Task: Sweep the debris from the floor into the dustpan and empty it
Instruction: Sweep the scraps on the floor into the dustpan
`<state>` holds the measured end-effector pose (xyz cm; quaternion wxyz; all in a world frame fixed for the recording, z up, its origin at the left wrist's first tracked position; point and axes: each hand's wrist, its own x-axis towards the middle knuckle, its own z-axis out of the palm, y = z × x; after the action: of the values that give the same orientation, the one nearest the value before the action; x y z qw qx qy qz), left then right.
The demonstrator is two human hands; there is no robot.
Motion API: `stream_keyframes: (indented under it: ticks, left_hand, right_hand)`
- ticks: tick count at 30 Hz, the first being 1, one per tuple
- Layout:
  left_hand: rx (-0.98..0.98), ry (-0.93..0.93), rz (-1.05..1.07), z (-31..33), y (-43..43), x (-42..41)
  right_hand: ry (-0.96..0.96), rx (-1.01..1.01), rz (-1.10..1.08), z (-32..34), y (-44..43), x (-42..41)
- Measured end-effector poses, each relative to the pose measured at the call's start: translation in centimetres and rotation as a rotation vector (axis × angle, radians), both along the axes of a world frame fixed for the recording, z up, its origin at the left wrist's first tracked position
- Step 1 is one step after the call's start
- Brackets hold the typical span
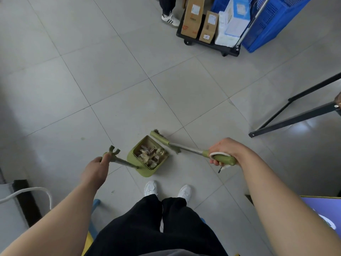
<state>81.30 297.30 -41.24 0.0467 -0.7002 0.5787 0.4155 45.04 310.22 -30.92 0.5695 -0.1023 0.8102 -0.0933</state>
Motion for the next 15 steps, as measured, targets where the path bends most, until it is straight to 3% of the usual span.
stream_keyframes:
  ticks: [6,15]
  left_hand:
    - [-0.013,0.052,0.173,-0.2,0.8,1.6]
    - [-0.035,-0.101,0.149,-0.4,0.6,1.7]
  right_hand:
    - [0.054,-0.086,-0.081,-2.7,-3.7,-0.7]
    - [0.136,-0.207,0.005,-7.9,-11.9,0.1]
